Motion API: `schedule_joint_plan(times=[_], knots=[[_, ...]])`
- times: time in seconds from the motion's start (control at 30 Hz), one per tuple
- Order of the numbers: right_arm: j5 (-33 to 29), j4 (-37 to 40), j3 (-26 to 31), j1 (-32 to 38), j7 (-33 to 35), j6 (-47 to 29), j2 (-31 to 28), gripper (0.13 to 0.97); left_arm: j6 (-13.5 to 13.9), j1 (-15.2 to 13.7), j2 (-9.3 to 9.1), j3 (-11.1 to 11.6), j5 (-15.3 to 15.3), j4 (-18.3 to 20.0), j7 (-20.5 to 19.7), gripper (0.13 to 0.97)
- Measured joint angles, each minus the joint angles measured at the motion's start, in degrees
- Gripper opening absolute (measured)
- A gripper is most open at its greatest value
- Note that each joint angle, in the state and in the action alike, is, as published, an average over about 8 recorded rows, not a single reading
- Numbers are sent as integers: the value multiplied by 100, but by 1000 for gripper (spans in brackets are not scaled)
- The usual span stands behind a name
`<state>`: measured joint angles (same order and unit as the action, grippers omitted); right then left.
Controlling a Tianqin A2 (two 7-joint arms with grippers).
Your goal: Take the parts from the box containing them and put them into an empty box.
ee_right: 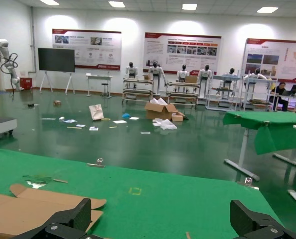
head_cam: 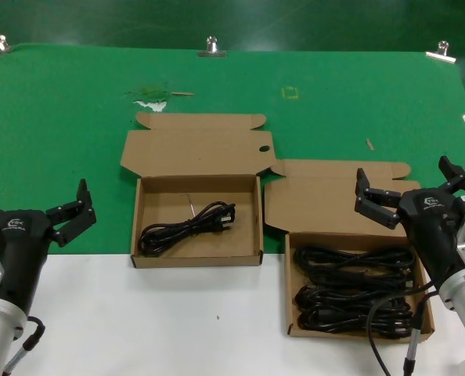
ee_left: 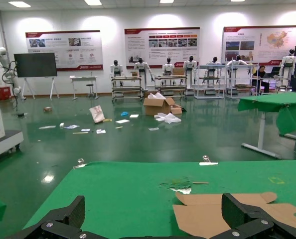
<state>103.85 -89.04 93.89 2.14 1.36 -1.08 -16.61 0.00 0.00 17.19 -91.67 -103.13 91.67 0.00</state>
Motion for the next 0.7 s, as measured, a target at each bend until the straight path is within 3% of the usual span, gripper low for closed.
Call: schedule_joint_plan(times=[0.7], knots=[[0,0,0,0,0,0,0,966,0,0,0,0,0,0,0,966]])
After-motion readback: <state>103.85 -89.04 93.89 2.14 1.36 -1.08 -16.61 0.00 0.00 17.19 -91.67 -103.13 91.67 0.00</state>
